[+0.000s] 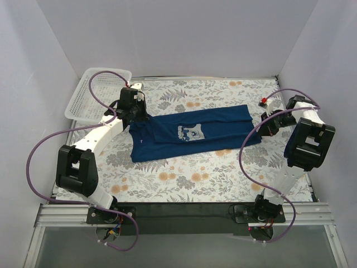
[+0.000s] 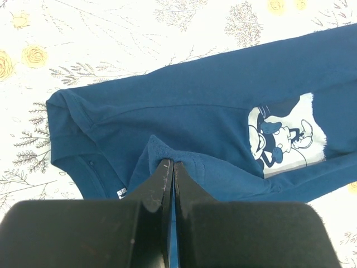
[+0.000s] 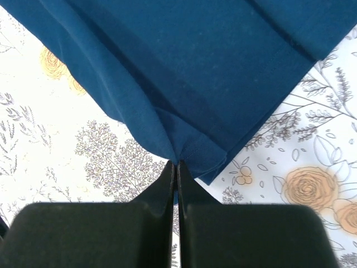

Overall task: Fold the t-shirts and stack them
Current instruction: Fold the tshirt

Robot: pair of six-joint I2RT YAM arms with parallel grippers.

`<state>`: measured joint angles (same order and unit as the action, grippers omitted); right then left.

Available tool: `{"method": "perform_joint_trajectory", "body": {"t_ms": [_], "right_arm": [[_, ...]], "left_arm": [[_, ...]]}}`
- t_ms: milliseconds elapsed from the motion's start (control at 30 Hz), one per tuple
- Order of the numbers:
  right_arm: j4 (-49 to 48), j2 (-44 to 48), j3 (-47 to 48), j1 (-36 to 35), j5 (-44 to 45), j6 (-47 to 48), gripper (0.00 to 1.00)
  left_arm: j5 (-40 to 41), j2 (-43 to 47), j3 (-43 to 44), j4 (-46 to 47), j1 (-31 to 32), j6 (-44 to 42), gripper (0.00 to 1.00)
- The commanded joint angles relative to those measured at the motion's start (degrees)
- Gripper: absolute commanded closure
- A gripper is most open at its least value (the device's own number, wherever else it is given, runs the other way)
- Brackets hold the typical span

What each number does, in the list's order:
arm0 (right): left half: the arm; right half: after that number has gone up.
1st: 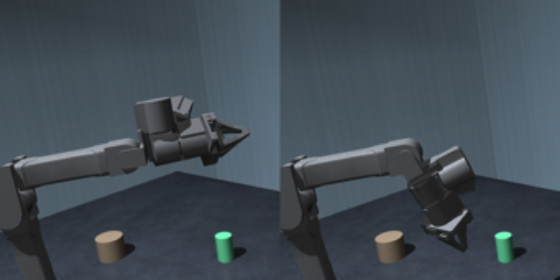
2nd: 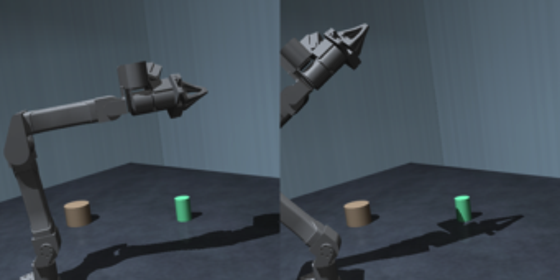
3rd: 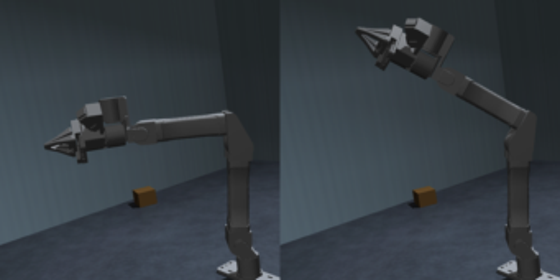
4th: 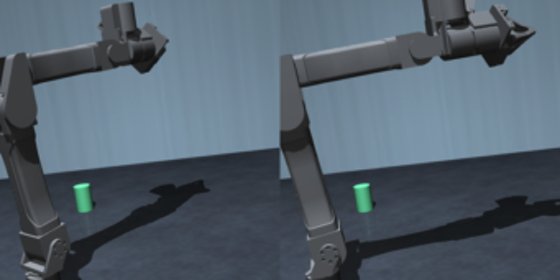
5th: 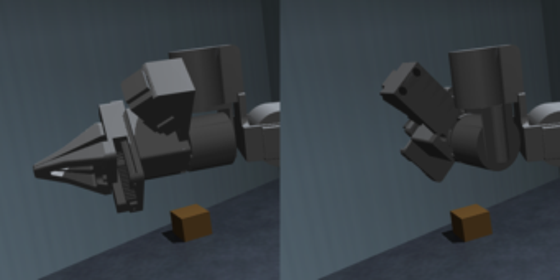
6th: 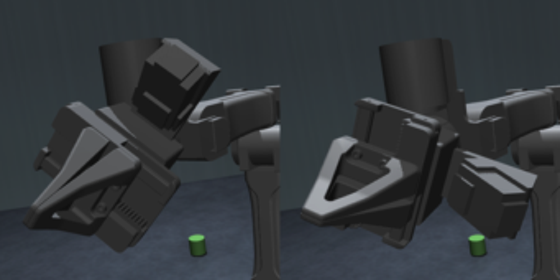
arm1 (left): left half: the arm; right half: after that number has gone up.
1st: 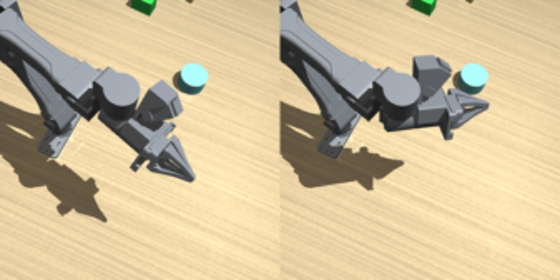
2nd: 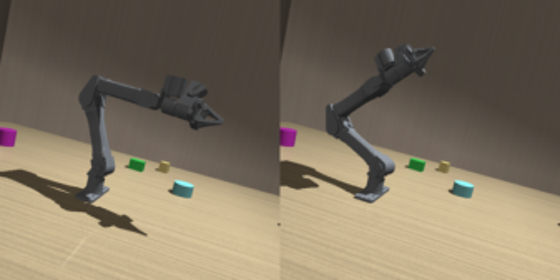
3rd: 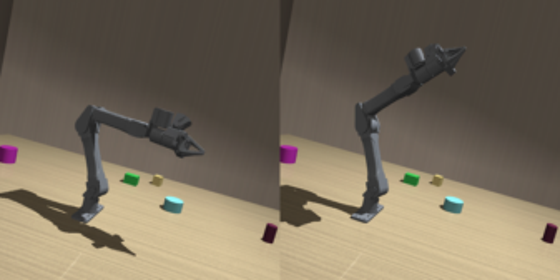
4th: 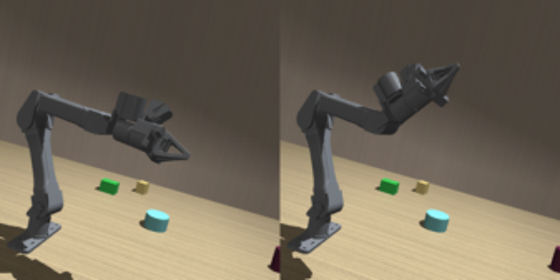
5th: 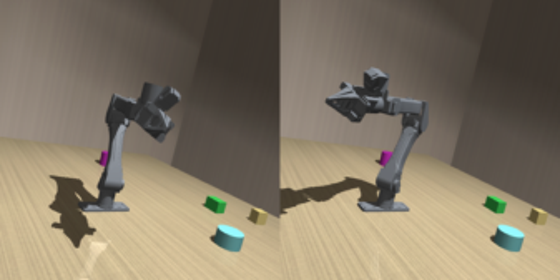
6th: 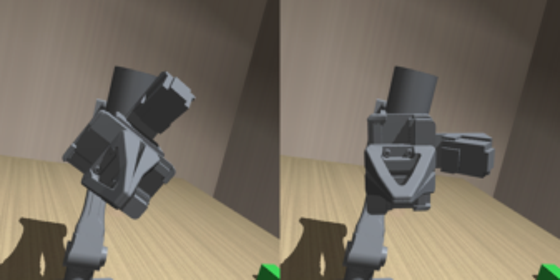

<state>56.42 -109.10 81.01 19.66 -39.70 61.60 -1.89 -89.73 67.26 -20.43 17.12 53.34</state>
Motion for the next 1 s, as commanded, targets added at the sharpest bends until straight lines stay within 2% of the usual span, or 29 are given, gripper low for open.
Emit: {"method": "perform_joint_trajectory", "body": {"t_ms": [0,433,967], "right_arm": [[0.4,1.6,-0.9,0.1,-0.6,-0.8,0.99],[-2.1,-5.7,7.9,-2.7,-1.4,-8.3,0.99],[-5.9,-7.6,8.5,-2.9,1.1,-13.0,0.99]], "left_arm": [[1.1,0.5,2.1,2.4,-0.6,-0.4,1.00],[1.2,-2.0,3.2,3.6,-0.7,0.2,1.00],[0.6,-6.6,7.6,3.8,-0.7,-0.1,1.00]]}}
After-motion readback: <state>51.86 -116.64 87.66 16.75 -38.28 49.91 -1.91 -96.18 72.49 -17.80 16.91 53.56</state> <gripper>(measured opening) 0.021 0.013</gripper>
